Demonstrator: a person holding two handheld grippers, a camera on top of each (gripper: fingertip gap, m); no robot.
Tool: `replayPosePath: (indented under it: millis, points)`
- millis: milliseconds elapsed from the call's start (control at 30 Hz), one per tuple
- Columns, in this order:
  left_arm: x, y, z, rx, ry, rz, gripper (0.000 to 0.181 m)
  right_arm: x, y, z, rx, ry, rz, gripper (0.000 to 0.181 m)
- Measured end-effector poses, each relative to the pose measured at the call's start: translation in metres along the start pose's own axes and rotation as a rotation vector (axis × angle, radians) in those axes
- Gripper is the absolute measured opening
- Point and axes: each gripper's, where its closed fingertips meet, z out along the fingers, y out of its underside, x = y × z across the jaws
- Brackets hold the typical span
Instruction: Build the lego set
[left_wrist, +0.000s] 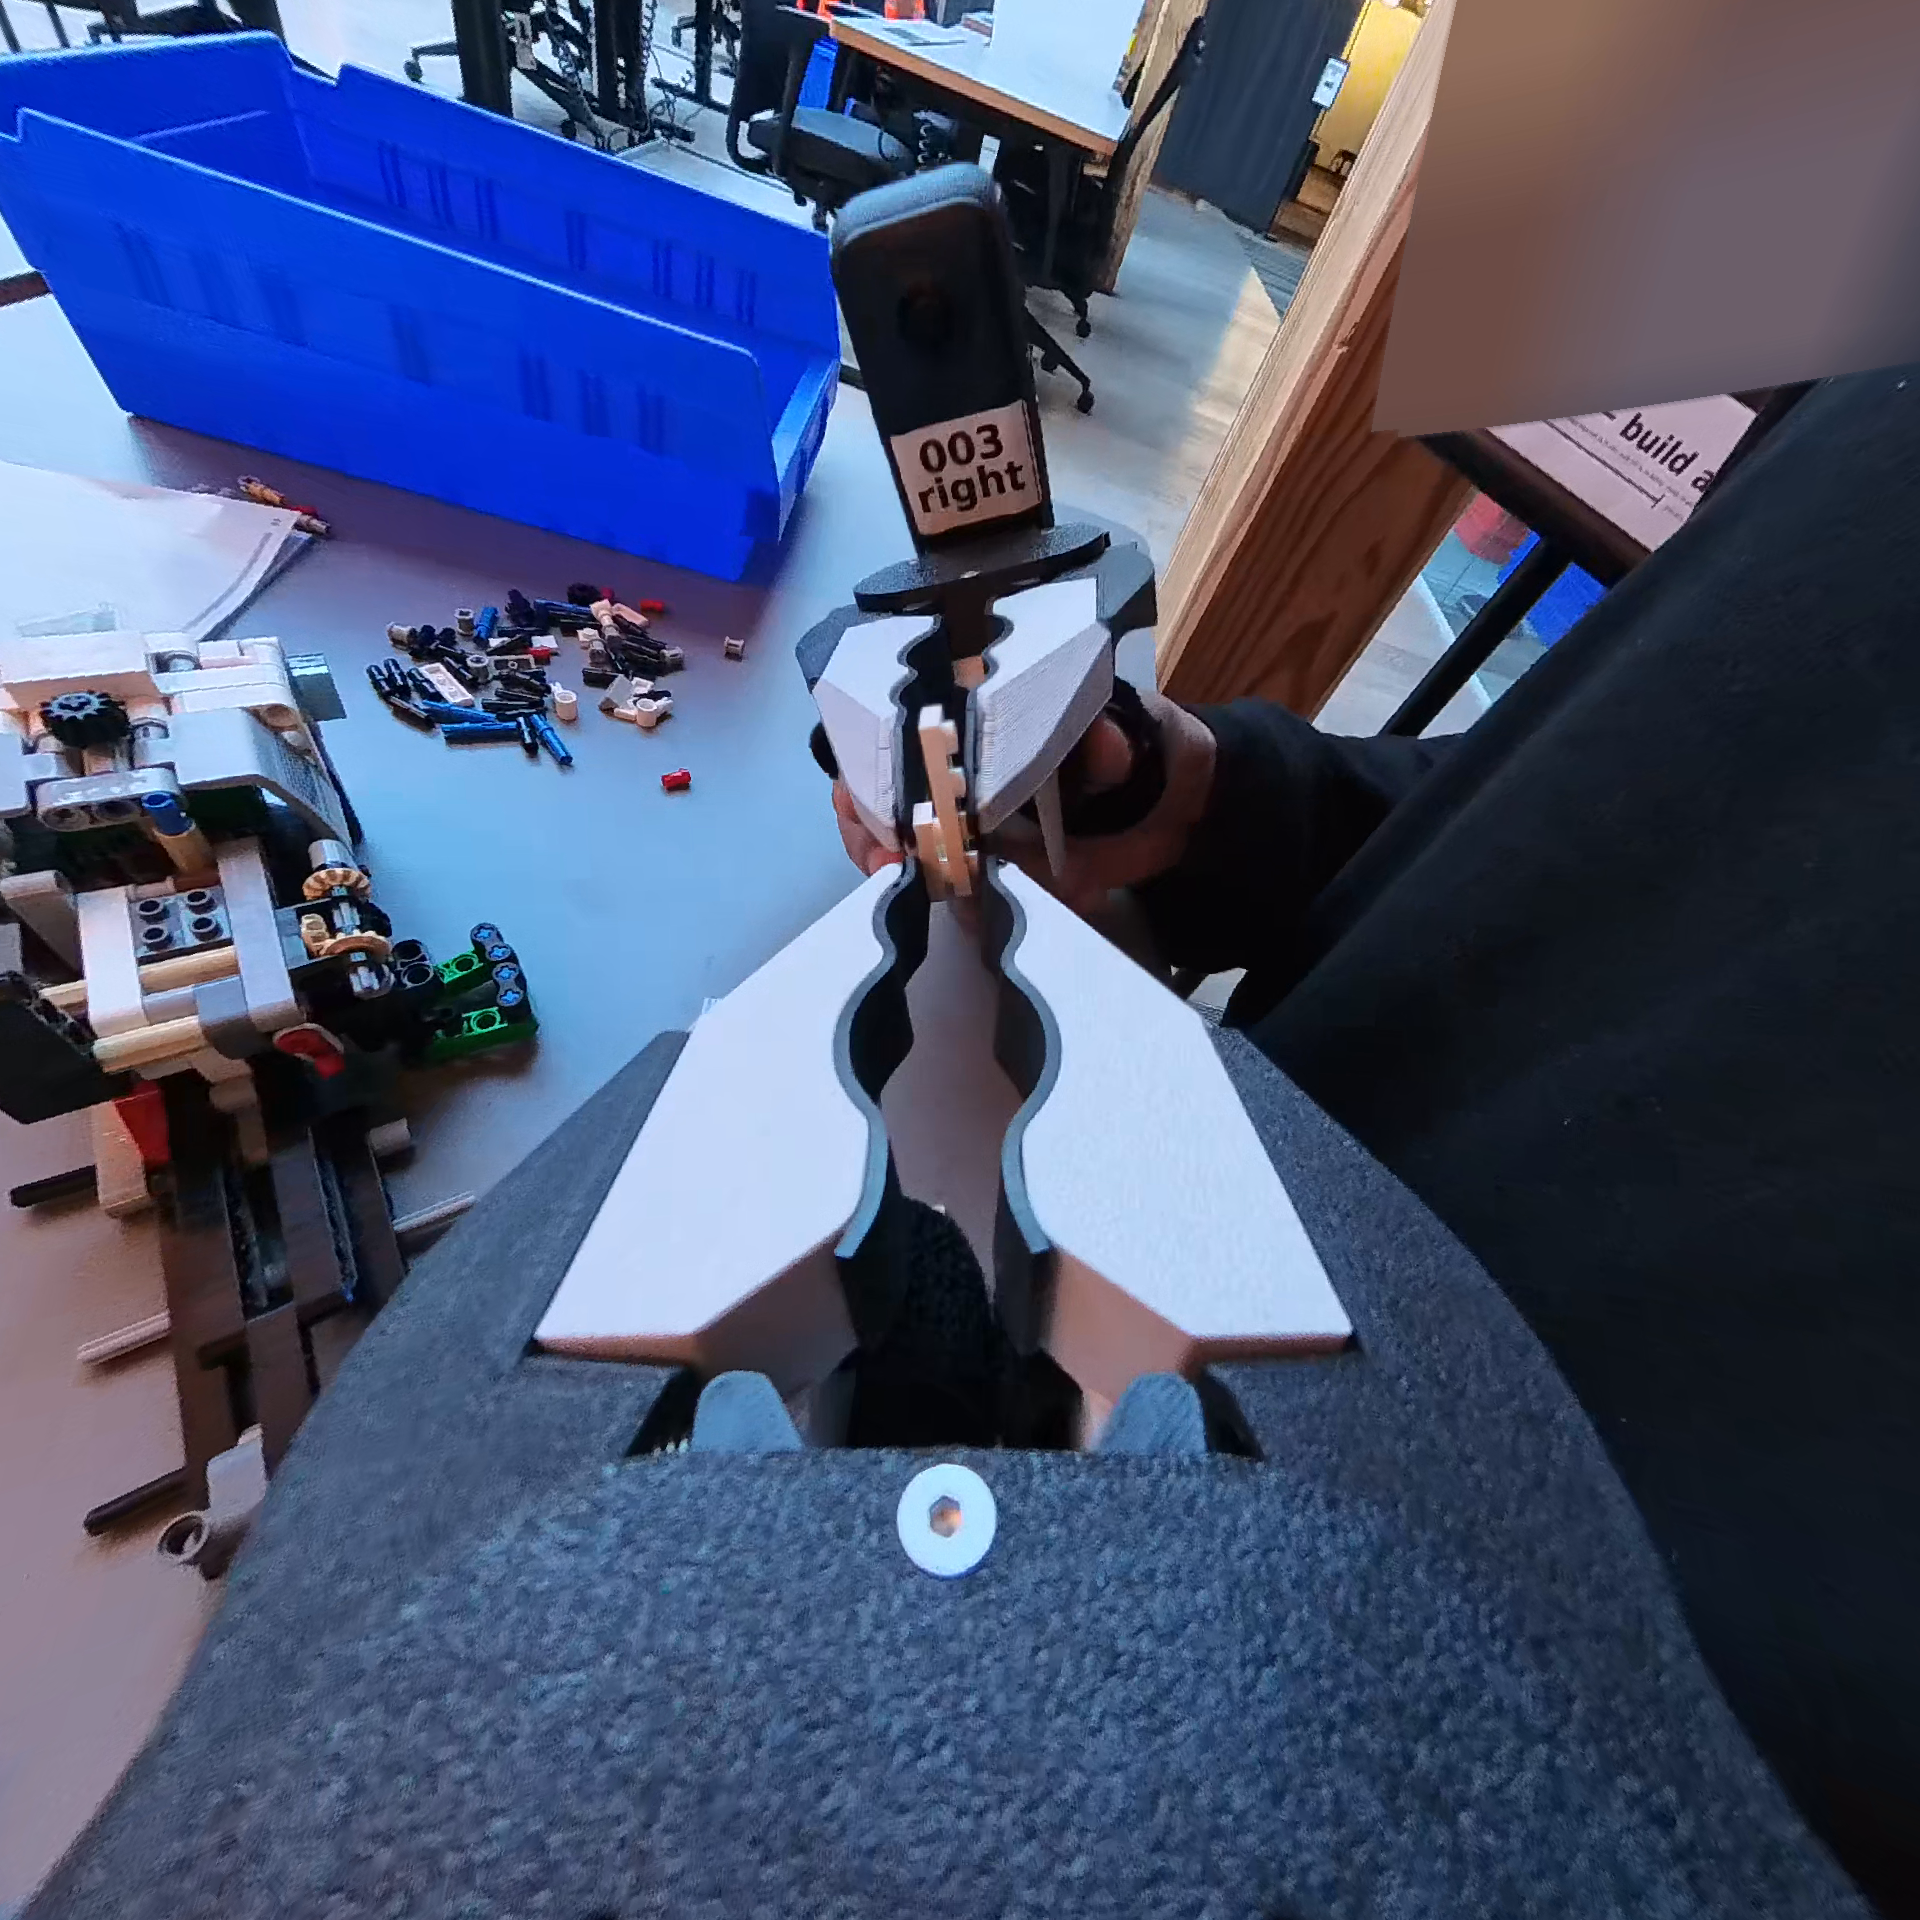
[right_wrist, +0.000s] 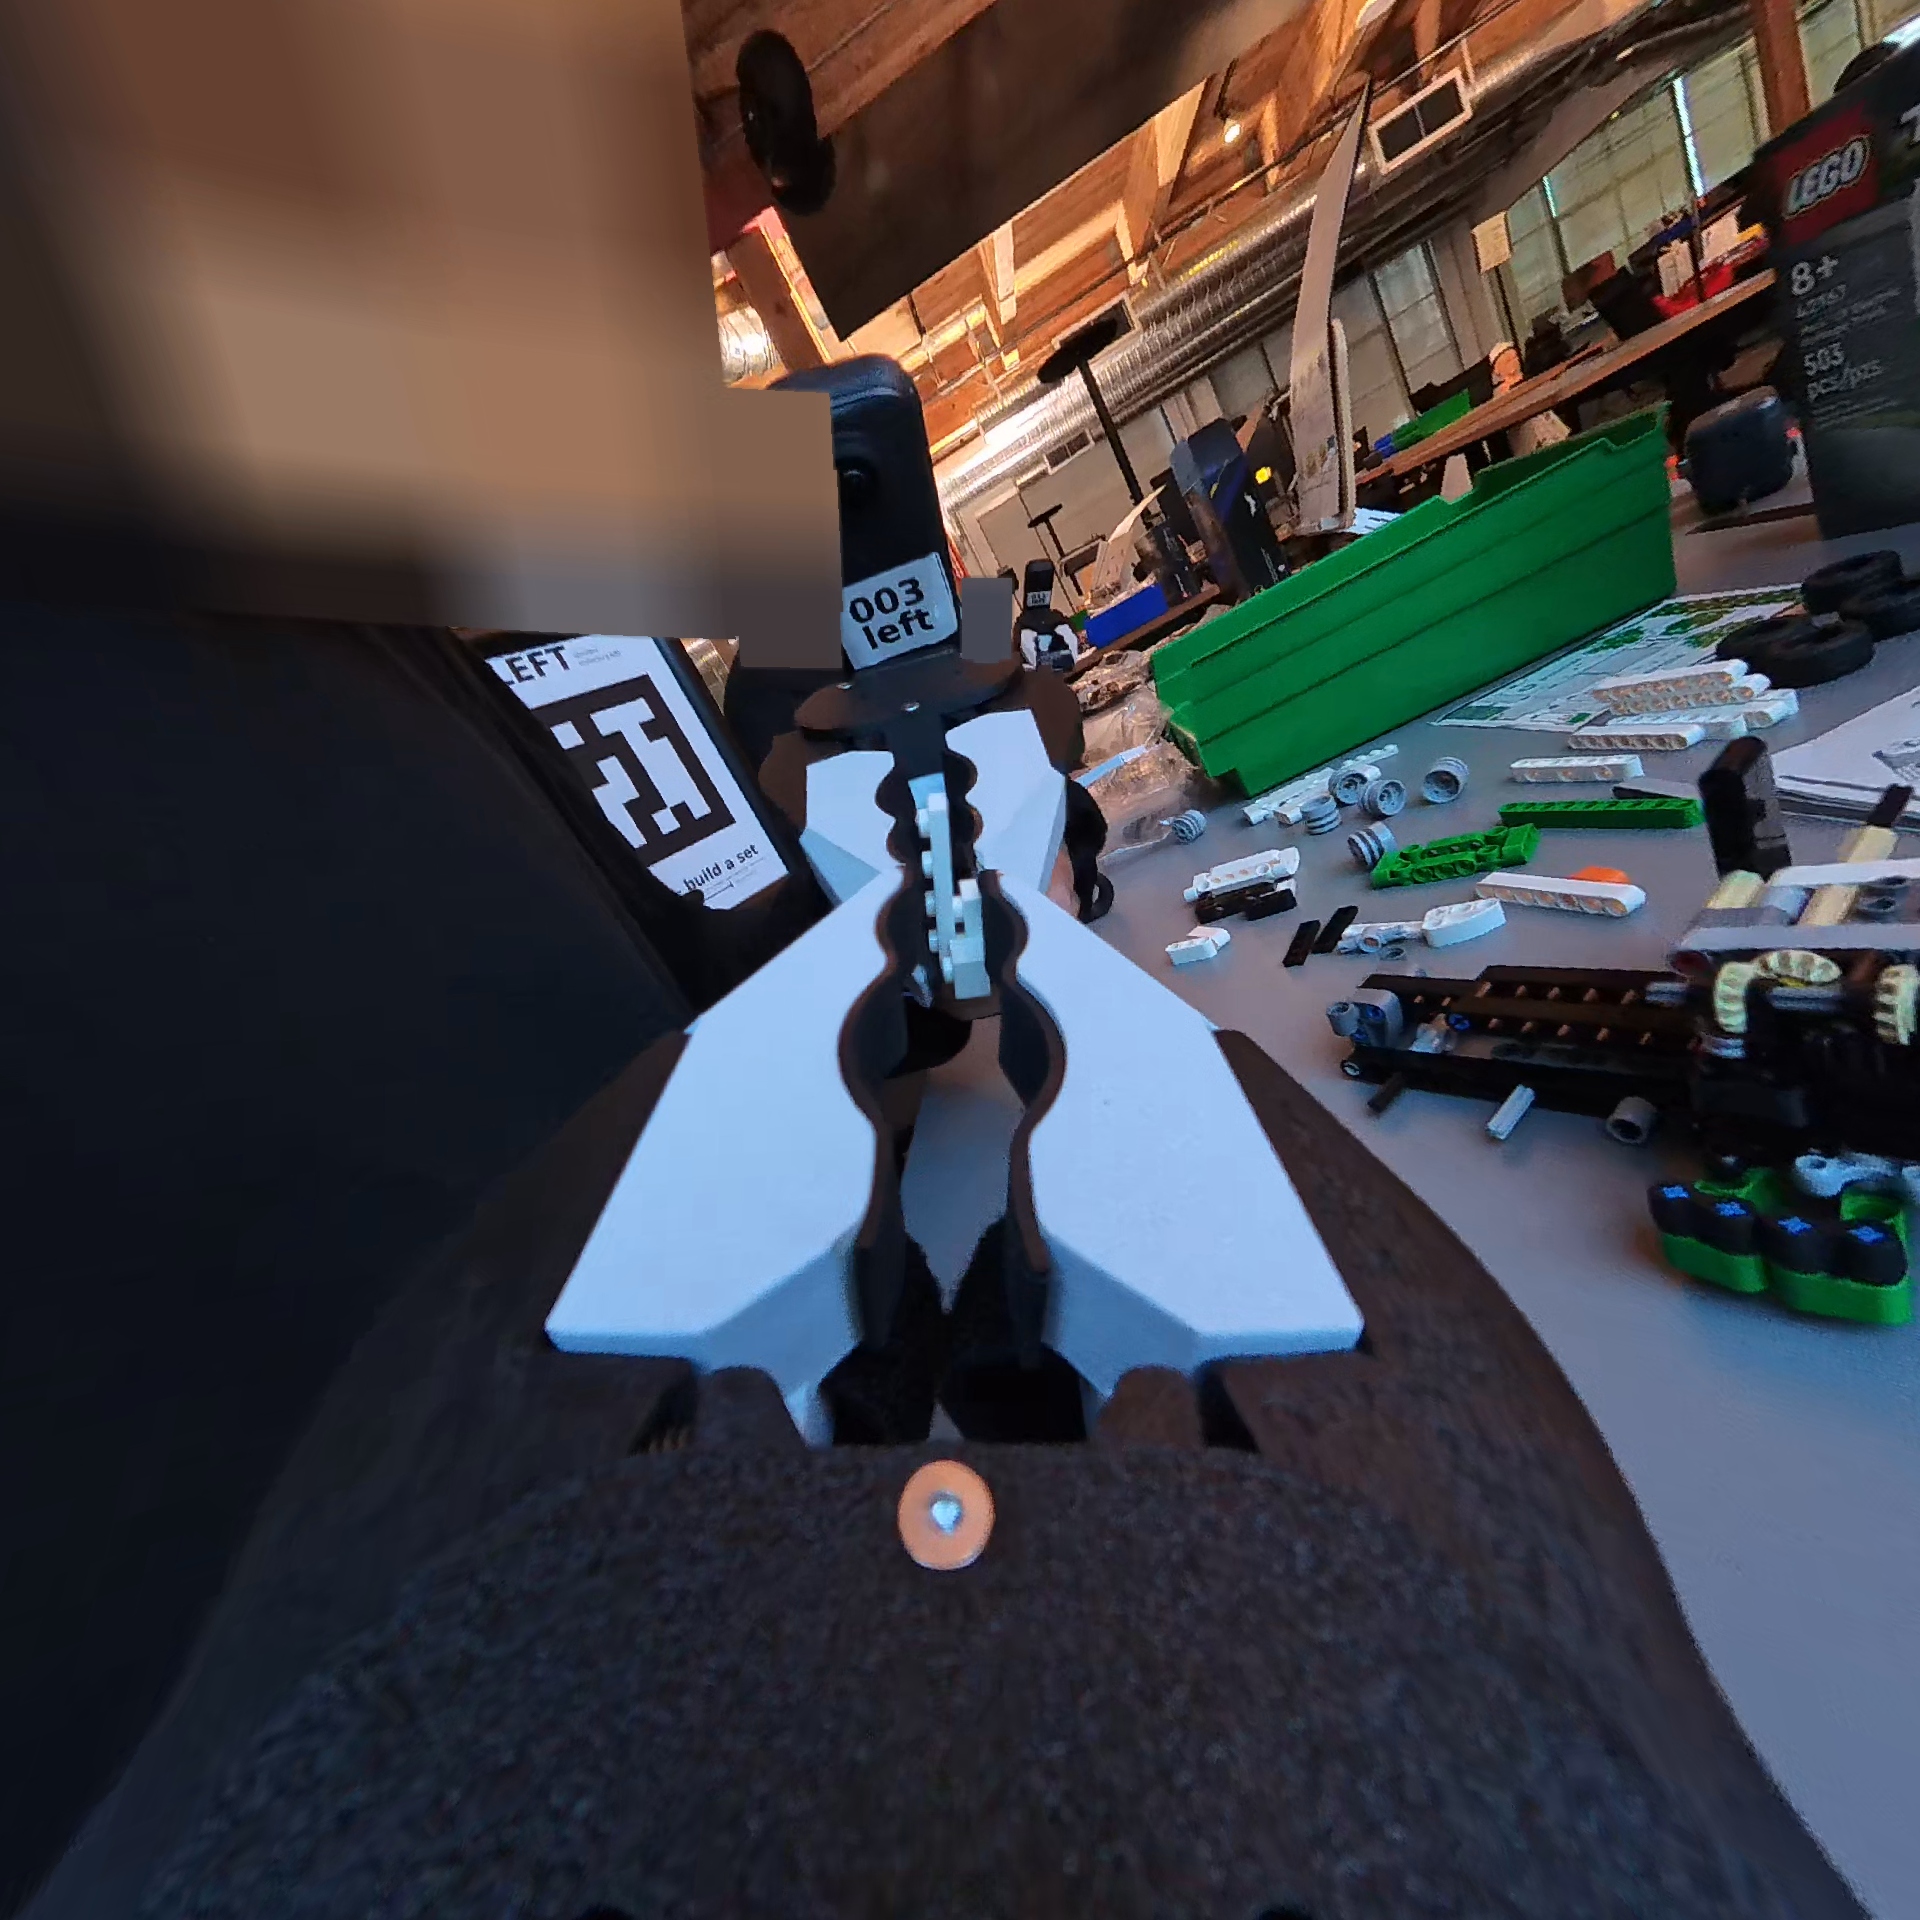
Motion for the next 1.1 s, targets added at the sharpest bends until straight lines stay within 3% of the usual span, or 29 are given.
replayPosePath:
  millis: [400,533,667,800,967,1100]
  points:
    - [0.001,0.002,-0.010,-0.006,-0.018,-0.011,0.006,-0.002,0.001,0.009,0.058,-0.014,0.059,0.007]
    - [-0.006,0.015,-0.020,0.016,-0.011,-0.083,0.006,0.007,0.006,0.013,0.002,0.038,0.093,0.011]
    - [-0.012,0.022,-0.041,0.148,0.049,-0.273,0.006,0.016,0.016,0.015,-0.106,0.106,0.092,0.013]
    - [-0.005,0.023,-0.059,0.241,0.106,-0.345,0.006,0.009,0.030,0.033,-0.157,0.068,0.161,0.017]
    - [0.007,0.031,-0.066,0.221,0.115,-0.328,0.006,-0.002,0.044,0.058,-0.174,0.014,0.209,0.014]
    - [0.006,0.055,-0.074,0.113,0.008,-0.231,0.007,0.000,0.060,0.062,-0.211,0.079,0.254,0.008]
